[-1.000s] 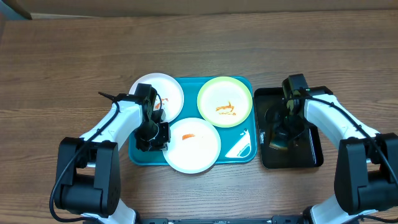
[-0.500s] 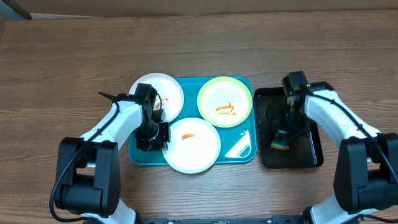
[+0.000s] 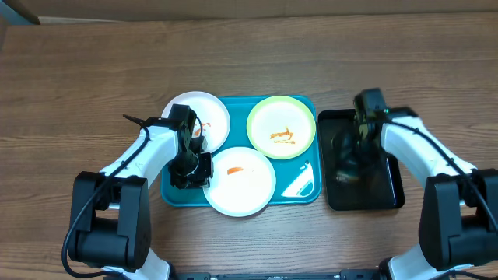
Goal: Clean dirty plates on tray and stack at the side
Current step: 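Grasp the green sponge in the black tray with the right gripper, then scrub the white plate with the sponge while left gripper holds it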
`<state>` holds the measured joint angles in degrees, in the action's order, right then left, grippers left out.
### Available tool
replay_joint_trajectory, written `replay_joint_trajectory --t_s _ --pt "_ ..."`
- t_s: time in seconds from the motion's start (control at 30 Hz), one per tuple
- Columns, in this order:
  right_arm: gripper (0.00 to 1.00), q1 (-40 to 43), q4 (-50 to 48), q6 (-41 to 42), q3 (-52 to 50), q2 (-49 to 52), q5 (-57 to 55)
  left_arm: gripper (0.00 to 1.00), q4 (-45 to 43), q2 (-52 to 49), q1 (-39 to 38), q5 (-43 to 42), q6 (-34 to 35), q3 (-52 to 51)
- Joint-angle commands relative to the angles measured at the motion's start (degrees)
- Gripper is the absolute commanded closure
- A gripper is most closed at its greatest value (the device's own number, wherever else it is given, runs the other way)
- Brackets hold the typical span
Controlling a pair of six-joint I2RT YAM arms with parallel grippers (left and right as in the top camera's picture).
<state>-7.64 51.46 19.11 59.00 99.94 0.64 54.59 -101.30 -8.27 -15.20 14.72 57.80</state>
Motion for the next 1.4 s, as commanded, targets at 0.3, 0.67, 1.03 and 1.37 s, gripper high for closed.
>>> replay_joint_trajectory --t_s 0.3,0.67,1.03,1.37 --pt "0.96 -0.1 1.6 0.2 2.6 -1.2 -0.4 0.85 0.0 -0.5 -0.4 0.5 0.7 0.4" --pt "0.96 -1.7 12.5 -4.6 17.5 -4.5 12.6 0.96 -1.1 -0.5 -0.4 0.5 0.7 0.4" --pt "0.96 -19.1 6.0 -3.8 17.5 -4.5 14.5 0.96 -1.0 -0.5 -0.4 0.5 0.8 0.4" --pt "0.96 -33.2 -3.0 2.7 17.5 1.6 17.8 0.96 -1.1 -0.5 -0.4 0.5 0.8 0.4"
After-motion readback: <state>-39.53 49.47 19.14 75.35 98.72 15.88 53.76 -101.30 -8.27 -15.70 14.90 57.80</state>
